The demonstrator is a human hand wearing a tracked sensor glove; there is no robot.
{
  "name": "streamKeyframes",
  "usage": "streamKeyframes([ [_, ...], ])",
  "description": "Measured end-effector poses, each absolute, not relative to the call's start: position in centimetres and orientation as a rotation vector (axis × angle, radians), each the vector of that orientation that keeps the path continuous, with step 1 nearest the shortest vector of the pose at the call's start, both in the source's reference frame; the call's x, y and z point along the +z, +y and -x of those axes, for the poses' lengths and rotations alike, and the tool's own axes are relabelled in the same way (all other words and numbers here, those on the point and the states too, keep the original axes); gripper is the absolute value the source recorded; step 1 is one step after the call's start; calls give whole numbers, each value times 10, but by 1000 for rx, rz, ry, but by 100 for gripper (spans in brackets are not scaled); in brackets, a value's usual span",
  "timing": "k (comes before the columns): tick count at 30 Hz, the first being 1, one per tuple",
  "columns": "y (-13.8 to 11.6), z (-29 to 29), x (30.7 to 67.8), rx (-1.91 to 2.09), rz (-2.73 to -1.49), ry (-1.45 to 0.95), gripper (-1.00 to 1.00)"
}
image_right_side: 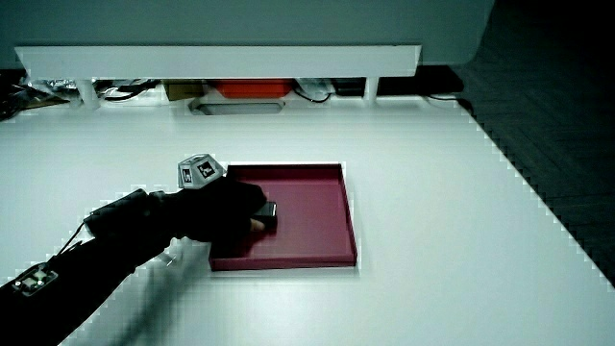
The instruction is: Place charger into plate
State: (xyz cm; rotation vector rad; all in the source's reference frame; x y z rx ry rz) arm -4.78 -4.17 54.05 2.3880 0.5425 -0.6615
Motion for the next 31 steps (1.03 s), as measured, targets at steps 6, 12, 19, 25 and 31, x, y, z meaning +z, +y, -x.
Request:
streamKeyframes([
  [6,-40,51,538,-688,-2393,532,-17],
  [12,-39,62,532,-768,-2408,576,-50],
  [19,-48,93,503,-850,-2365,611,-89],
  [25,-64,124,471,-831,-2370,664,-100],
  [31,-74,139,422,-698,-2384,571,-100],
])
